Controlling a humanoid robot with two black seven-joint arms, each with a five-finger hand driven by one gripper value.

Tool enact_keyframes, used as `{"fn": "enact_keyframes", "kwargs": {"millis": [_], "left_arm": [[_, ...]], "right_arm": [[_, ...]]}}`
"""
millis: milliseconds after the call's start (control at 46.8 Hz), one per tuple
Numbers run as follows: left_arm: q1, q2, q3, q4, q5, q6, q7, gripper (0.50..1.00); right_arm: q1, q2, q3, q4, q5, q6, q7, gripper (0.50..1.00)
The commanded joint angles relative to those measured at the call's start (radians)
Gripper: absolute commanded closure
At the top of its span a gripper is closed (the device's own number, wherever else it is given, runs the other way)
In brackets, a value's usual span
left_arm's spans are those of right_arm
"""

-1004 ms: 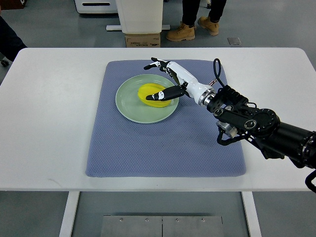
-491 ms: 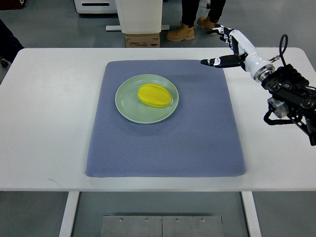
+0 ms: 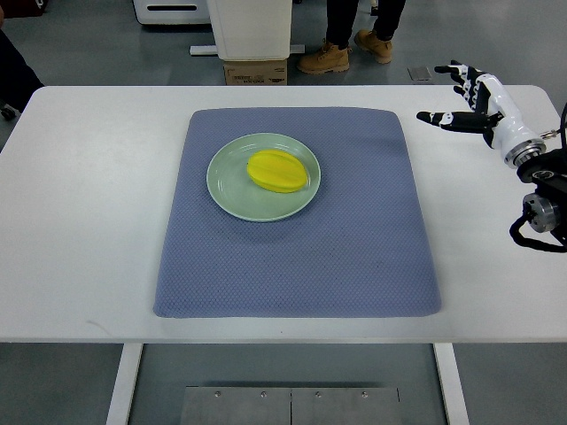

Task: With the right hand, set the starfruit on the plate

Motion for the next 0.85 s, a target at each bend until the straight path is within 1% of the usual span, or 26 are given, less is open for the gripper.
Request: {"fn": "enact_keyframes", "kwargs": {"millis": [0,107,192,299,427,641,833], "left_arm": [[-0.001,0.000,0.000,-0.001,0.000,0.000,0.000,0.500],[-0.001,0.000,0.000,-0.001,0.000,0.000,0.000,0.500],[0.001,0.000,0.000,-0.001,0.000,0.000,0.000,0.500],[-0.001,0.000,0.000,0.001,0.000,0.000,0.000,0.500],[0.001,0.000,0.000,-0.001,0.000,0.000,0.000,0.500],[-0.001,0.000,0.000,-0.001,0.000,0.000,0.000,0.500],[-0.001,0.000,0.000,0.001,0.000,0.000,0.000,0.500]], "right_arm": [[-0.027,0.000,0.048,-0.006,0.059,0.037,-0.030,0.502],[-0.077,0.003,0.144,-0.021,0.114,0.127,-0.078,0.500],[-0.123,0.006,0.232,-0.037,0.133,0.156,-0.108,0.500],[-0.166,0.012,0.312,-0.038,0.134,0.163,-0.136,0.500],[-0.197,0.029,0.353,-0.040,0.147,0.163,-0.150,0.500],[-0.218,0.068,0.355,-0.040,0.167,0.163,-0.148,0.500],[-0.222,0.081,0.353,-0.040,0.165,0.163,-0.148,0.500]]}}
